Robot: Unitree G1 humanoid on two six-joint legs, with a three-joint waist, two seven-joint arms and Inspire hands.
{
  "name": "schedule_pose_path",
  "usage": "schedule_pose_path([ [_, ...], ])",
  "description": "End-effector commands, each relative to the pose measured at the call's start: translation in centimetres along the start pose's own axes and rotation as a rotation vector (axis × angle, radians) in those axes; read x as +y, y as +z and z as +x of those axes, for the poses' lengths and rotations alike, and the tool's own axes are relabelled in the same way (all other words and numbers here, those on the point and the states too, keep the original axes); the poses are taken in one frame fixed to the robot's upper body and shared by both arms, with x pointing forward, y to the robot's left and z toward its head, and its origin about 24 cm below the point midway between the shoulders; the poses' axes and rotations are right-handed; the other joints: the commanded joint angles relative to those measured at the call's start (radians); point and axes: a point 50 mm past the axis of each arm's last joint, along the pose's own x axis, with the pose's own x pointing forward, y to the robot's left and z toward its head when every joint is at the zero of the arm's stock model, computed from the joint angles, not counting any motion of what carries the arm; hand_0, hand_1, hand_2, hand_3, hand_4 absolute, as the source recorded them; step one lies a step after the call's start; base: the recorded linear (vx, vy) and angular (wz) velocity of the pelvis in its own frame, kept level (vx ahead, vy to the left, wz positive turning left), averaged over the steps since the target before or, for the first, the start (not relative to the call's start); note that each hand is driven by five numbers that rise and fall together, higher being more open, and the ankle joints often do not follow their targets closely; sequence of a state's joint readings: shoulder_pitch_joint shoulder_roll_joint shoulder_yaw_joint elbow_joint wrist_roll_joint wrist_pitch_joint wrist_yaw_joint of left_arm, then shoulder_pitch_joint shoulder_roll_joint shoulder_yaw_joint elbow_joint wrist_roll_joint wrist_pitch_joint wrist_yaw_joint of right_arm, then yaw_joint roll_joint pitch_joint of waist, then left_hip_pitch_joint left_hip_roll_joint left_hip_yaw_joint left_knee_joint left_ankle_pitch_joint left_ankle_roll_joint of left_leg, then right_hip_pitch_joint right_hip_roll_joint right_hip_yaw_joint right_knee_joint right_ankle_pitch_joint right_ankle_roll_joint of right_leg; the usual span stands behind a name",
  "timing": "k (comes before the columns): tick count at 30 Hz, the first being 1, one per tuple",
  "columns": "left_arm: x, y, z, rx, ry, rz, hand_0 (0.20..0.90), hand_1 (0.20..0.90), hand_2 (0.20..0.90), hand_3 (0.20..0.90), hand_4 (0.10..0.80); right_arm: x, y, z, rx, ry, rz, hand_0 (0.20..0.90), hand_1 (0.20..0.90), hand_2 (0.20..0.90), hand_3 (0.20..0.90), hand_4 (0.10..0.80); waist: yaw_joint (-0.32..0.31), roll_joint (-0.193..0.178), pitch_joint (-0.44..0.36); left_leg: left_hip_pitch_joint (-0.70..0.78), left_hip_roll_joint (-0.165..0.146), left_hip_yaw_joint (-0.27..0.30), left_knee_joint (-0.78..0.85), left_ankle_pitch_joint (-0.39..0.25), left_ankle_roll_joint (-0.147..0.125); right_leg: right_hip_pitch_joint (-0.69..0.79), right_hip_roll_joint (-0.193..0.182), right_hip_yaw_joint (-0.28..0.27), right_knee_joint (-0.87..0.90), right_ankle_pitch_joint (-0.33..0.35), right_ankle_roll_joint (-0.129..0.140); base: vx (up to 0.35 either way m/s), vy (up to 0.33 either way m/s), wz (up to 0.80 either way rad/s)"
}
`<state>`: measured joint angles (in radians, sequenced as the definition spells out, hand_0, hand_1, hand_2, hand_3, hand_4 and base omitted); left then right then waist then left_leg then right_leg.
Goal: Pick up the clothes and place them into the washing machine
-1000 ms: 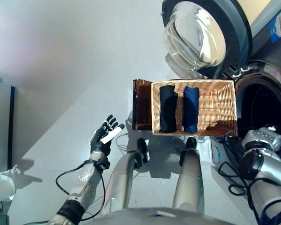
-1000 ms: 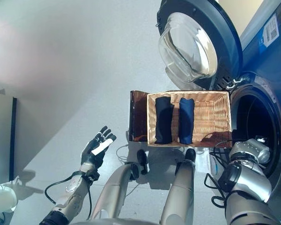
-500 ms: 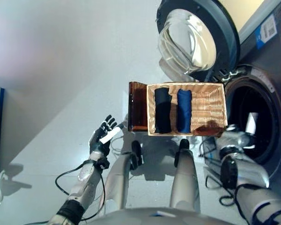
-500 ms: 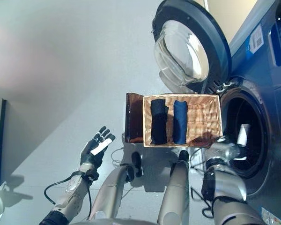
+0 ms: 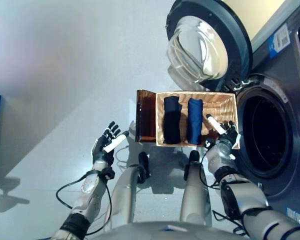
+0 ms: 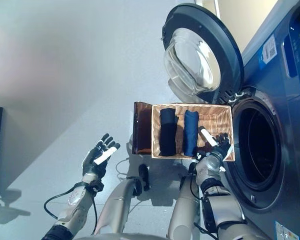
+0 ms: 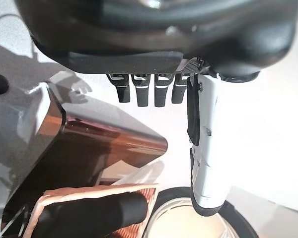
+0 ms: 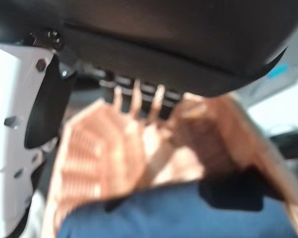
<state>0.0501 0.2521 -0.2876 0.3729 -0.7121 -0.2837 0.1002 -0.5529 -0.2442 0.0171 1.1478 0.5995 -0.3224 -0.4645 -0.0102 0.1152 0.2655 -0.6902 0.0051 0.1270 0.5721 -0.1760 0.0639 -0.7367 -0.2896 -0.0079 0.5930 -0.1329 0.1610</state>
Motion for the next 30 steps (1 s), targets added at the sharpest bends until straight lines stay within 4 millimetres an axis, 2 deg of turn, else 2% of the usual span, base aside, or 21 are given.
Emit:
schedule_pose_path([
  [1, 0.6, 3.6, 0.4, -0.197, 0.012, 0.026, 0.9, 0.9, 0.9, 0.9, 0.8, 1.6, 3.3, 0.3, -0.17, 0.055, -0.082, 0.9, 0.9, 0.9, 0.9, 0.8, 0.018, -0.025, -0.016, 0.024, 0.034, -0.073, -0.002, -0.013, -0.084, 0.05, 0.013, -0.036, -0.06, 0.095, -0.053, 0.0, 0.0, 0.0],
  [4, 0.6, 3.8, 0.4, -0.206, 0.006, 0.033, 0.9, 0.9, 0.9, 0.9, 0.8, 2.5, 4.0, 0.4, -0.204, 0.082, -0.209, 0.9, 0.9, 0.9, 0.9, 0.8, 0.031, -0.024, -0.015, 0.015, 0.032, -0.076, 0.0, -0.01, -0.082, 0.049, 0.009, -0.042, -0.062, 0.097, -0.051, 0.0, 0.0, 0.0],
  [5, 0.5, 4.0, 0.3, -0.213, -0.006, 0.041, 0.9, 0.9, 0.9, 0.9, 0.8, 2.5, 4.2, 0.7, -0.216, 0.067, -0.34, 0.9, 0.9, 0.9, 0.9, 0.8, 0.046, -0.02, -0.014, 0.008, 0.028, -0.082, 0.006, -0.009, -0.081, 0.049, 0.007, -0.046, -0.055, 0.095, -0.051, -0.014, -0.016, 0.04],
  [9, 0.5, 4.1, 0.2, -0.199, -0.032, 0.066, 0.9, 0.9, 0.9, 0.9, 0.8, 2.4, 4.7, 1.5, -0.215, 0.007, -0.634, 0.9, 0.9, 0.9, 0.9, 0.8, 0.079, -0.011, -0.008, 0.001, 0.021, -0.089, 0.017, -0.008, -0.078, 0.049, -0.002, -0.056, -0.041, 0.092, -0.048, -0.012, 0.003, 0.19],
  [18, 0.4, 4.2, 0.3, -0.186, -0.056, 0.099, 0.9, 0.9, 0.9, 0.9, 0.8, 3.4, 4.8, 1.4, -0.184, 0.017, -0.817, 0.9, 0.9, 0.9, 0.9, 0.8, 0.117, -0.004, 0.004, -0.009, 0.004, -0.104, 0.022, 0.0, -0.073, 0.058, -0.013, -0.073, -0.036, 0.091, -0.045, 0.003, 0.002, 0.13],
  [21, 0.2, 4.2, 0.4, -0.182, -0.065, 0.104, 0.9, 0.9, 0.9, 0.9, 0.8, 3.3, 3.9, 1.3, -0.149, 0.03, -0.905, 0.9, 0.9, 0.9, 0.9, 0.8, 0.132, -0.004, 0.003, -0.014, -0.002, -0.111, 0.023, 0.001, -0.071, 0.061, -0.017, -0.079, -0.034, 0.089, -0.044, 0.019, -0.018, 0.09],
  [23, -0.2, 4.4, 0.4, -0.18, -0.094, 0.115, 0.9, 0.9, 0.9, 0.9, 0.8, 2.3, 2.9, 1.3, -0.091, 0.029, -1.023, 0.9, 0.9, 0.9, 0.9, 0.8, 0.149, 0.002, 0.001, -0.023, -0.009, -0.119, 0.029, 0.0, -0.067, 0.058, -0.023, -0.086, -0.026, 0.087, -0.043, 0.012, -0.011, 0.12],
  [24, -0.2, 4.4, 0.4, -0.18, -0.094, 0.115, 0.9, 0.9, 0.9, 0.9, 0.8, 2.3, 2.9, 1.3, -0.091, 0.029, -1.023, 0.9, 0.9, 0.9, 0.9, 0.8, 0.149, 0.002, 0.0, -0.023, -0.009, -0.119, 0.029, 0.0, -0.067, 0.058, -0.023, -0.086, -0.026, 0.087, -0.043, 0.108, -0.023, 0.18],
  [25, -0.3, 4.4, 0.3, -0.177, -0.109, 0.122, 0.9, 0.9, 0.9, 0.9, 0.8, 1.7, 2.3, 1.3, -0.067, 0.027, -1.085, 0.9, 0.9, 0.9, 0.9, 0.8, 0.159, 0.008, -0.003, -0.018, -0.008, -0.128, 0.051, -0.042, -0.071, 0.065, -0.023, -0.082, -0.001, 0.049, -0.032, 0.111, -0.036, 0.2],
  [26, -0.4, 4.5, 0.2, -0.173, -0.131, 0.129, 0.9, 0.9, 0.9, 0.9, 0.8, 0.6, 1.9, 1.5, -0.021, 0.013, -1.132, 0.9, 0.9, 0.9, 0.9, 0.8, 0.168, 0.015, -0.005, -0.027, -0.014, -0.133, 0.057, -0.043, -0.069, 0.064, -0.027, -0.087, 0.001, 0.049, -0.031, 0.014, -0.021, 0.2],
  [27, -0.4, 4.5, 0.3, -0.175, -0.132, 0.128, 0.9, 0.9, 0.9, 0.9, 0.8, 0.6, 2.0, 1.5, -0.023, 0.012, -1.131, 0.9, 0.9, 0.9, 0.9, 0.8, 0.165, 0.014, -0.002, -0.037, -0.017, -0.127, 0.041, -0.003, -0.063, 0.058, -0.031, -0.094, -0.019, 0.084, -0.041, 0.016, -0.016, 0.18],
  [28, -0.4, 4.5, 0.2, -0.171, -0.14, 0.13, 0.9, 0.9, 0.9, 0.9, 0.8, -0.1, 1.8, 1.7, -0.005, 0.002, -1.154, 0.9, 0.9, 0.9, 0.9, 0.8, 0.172, 0.018, -0.007, -0.029, -0.017, -0.136, 0.057, -0.042, -0.067, 0.064, -0.03, -0.09, 0.003, 0.047, -0.03, -0.084, 0.014, 0.23],
  [29, -0.5, 4.6, 0.2, -0.172, -0.149, 0.132, 0.9, 0.9, 0.9, 0.9, 0.8, -0.6, 1.7, 1.7, 0.007, -0.001, -1.171, 0.9, 0.9, 0.9, 0.9, 0.8, 0.173, 0.018, -0.006, -0.041, -0.022, -0.131, 0.041, -0.003, -0.06, 0.057, -0.035, -0.098, -0.016, 0.082, -0.04, 0.111, -0.015, 0.31],
  [30, -0.4, 4.6, 0.1, -0.168, -0.153, 0.135, 0.9, 0.9, 0.9, 0.9, 0.8, -1.2, 1.5, 1.8, 0.021, -0.009, -1.19, 0.9, 0.9, 0.9, 0.9, 0.8, 0.179, 0.021, -0.009, -0.038, -0.021, -0.139, 0.066, -0.046, -0.064, 0.058, -0.033, -0.091, 0.013, 0.044, -0.03, 0.007, 0.007, 0.28],
])
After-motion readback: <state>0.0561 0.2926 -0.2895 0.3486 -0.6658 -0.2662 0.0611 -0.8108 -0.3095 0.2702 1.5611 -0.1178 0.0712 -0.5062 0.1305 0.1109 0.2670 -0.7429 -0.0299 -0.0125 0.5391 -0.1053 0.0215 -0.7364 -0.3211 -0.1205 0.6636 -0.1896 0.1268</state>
